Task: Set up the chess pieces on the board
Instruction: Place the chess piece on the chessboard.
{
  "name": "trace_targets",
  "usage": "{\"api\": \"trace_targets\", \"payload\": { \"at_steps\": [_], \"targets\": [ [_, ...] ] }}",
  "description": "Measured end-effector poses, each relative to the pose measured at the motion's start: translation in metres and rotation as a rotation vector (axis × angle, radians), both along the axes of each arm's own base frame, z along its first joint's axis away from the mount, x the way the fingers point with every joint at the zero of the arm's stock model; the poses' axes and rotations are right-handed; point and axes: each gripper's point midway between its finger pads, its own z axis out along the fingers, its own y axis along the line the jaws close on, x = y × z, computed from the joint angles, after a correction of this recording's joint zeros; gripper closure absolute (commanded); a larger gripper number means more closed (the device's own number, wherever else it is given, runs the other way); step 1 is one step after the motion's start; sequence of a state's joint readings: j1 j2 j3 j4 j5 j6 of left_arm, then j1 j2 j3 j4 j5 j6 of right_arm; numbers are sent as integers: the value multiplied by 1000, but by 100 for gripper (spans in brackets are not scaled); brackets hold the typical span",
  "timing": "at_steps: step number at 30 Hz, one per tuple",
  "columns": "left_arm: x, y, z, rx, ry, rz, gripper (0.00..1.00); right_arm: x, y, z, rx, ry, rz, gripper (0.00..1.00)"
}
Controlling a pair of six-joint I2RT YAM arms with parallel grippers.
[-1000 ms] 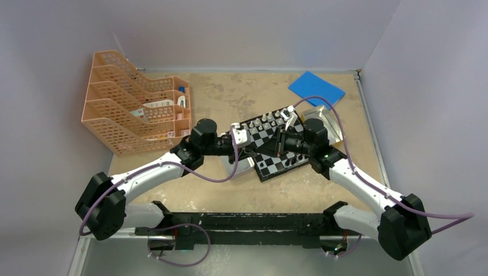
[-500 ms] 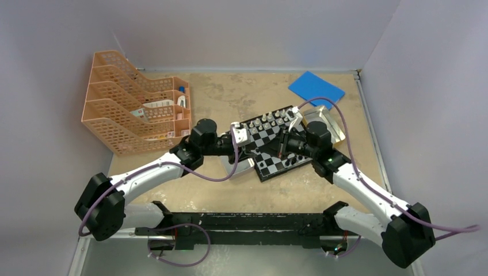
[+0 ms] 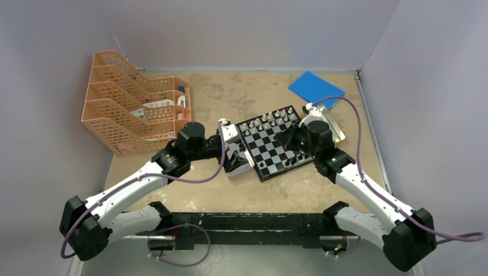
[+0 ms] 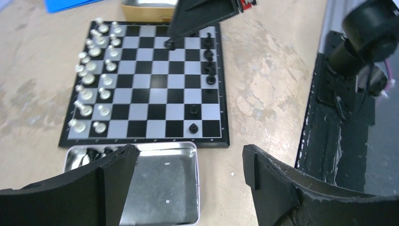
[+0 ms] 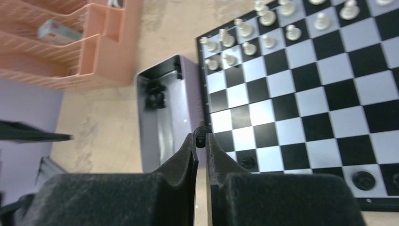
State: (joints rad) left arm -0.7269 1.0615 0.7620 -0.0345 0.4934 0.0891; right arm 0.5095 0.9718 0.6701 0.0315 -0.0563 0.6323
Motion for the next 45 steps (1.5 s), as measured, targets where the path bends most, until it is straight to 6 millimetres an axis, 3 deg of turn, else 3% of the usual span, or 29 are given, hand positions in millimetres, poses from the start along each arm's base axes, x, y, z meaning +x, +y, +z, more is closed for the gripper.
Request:
{"api": "trace_targets", "payload": {
  "at_steps": [9,12,14,19,24,29,37,45],
  "targets": [
    [6,36,17,-16,77,260,16,19,-23,-42,-155,71,-129,98],
    [5,44,15,-3,121,307,5,19,-24,-53,-173,94,-137,98],
    [3,47,12,14,155,330,0,16,-24,-61,-182,109,-137,98],
    [-3,57,5,36,218,379,0,6,-19,-80,-215,147,-136,98],
    [-8,68,13,7,210,418,3,-6,-1,-94,-250,168,-108,99],
    [-6,74,20,-10,184,446,7,-10,-1,-107,-284,188,-133,99],
    [-6,74,14,0,191,446,8,-13,-6,-122,-322,216,-156,98],
    [-4,76,14,4,186,461,8,-15,-6,-127,-331,223,-162,97]
  ]
}}
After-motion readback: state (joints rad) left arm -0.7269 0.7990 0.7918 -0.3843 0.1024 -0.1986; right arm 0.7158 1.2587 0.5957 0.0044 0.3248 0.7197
